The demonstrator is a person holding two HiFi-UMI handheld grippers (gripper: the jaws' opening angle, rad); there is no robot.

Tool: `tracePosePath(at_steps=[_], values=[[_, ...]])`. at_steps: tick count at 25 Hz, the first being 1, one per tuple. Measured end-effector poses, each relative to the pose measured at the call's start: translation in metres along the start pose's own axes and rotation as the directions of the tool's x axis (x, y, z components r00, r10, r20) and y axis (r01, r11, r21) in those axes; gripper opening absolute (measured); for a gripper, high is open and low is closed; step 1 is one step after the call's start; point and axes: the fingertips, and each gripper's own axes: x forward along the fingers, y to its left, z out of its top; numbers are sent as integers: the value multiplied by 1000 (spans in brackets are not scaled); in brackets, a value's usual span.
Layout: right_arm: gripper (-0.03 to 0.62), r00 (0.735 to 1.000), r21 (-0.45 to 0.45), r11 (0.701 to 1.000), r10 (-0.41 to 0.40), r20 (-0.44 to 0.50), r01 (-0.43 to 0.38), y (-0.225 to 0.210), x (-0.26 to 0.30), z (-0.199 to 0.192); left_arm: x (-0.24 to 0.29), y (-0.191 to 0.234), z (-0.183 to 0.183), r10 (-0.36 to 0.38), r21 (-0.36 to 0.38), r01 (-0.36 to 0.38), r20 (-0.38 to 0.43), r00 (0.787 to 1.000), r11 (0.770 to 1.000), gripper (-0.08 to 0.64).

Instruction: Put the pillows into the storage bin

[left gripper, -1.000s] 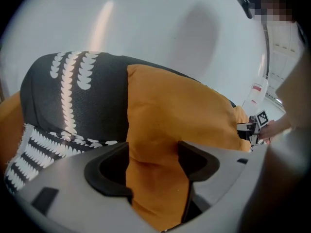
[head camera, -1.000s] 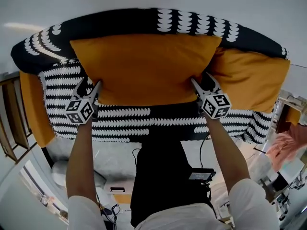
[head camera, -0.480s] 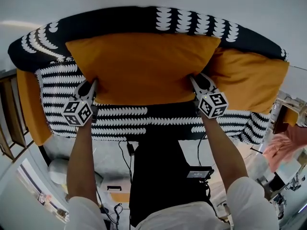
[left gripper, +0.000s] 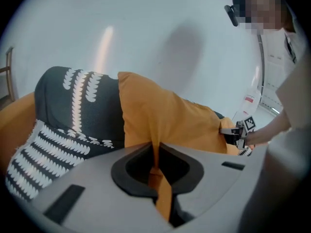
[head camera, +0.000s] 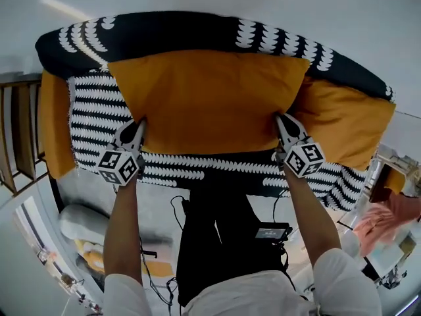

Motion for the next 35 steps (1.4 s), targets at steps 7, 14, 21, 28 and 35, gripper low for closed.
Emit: tracePosePath(at_steps=[7,14,21,28,35], values=[[32,993,-44,993,114,31,-113,64,-22,53,-99,-14,16,126,-75,-120,87,988,990,28],[32,953,-115,948,301,34,-296,166,-27,96,-241,-19,39,306,-116,-286,216,927,951,26],[32,872,-181,865,485,69,-467,285,-75,140,-405,-67,32,477,-175,-444,306,824,879,25],[32,736,-272,711,677,17,-648,413,-170,130,-580,-163,-41,640,-279,-576,358,680,768,25],[32,555,-375,480,823,-121,-793,571,-247,87,-747,-255,-148,803,-409,-692,351,482,594,25]])
